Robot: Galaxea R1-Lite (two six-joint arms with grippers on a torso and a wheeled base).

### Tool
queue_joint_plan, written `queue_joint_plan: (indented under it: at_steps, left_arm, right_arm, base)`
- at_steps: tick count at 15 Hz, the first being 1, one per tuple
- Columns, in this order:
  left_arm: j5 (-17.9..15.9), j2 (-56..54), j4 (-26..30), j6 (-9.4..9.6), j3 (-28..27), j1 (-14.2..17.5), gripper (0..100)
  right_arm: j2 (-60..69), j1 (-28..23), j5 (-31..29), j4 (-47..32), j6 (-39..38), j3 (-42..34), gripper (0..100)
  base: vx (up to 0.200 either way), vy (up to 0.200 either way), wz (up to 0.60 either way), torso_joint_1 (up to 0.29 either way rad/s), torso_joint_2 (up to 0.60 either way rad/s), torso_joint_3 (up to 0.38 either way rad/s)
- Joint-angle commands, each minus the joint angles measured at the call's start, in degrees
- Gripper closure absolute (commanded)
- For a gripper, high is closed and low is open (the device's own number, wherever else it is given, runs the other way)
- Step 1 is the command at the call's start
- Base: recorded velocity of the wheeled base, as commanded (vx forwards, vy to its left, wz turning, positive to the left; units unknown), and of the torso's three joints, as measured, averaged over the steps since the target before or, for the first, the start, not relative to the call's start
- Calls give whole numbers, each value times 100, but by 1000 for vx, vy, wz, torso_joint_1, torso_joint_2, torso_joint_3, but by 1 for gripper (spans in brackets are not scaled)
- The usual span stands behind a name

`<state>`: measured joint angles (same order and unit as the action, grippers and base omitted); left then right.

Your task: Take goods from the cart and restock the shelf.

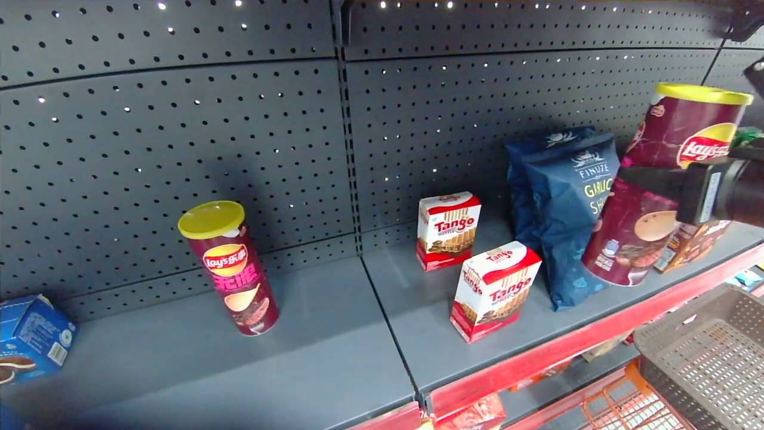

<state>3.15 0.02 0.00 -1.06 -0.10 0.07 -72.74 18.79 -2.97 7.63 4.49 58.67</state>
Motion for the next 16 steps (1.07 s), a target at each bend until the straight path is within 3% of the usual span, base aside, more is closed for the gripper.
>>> queue_joint_plan:
  at_steps: [1,4,7,16]
  left_arm:
    - [2,-2,0,-8,10,1,0]
    - [2,-2,0,-8,1,1,0]
    - [2,-2,0,-8,1,1,0]
    - [2,-2,0,-8,1,1,0]
  right_arm:
    - [612,-226,-10,-78,193,-49,100]
    - [990,-165,78,-78,281,-128,100]
    - [1210,521,-151,-60,272,-805,100]
    - [1298,1989,-520,-78,219,-875,100]
  base:
    - [0,0,0,0,0,0]
    - [0,0,0,0,0,0]
    - [0,0,0,0,0,0]
    - [0,0,67,1,0,0]
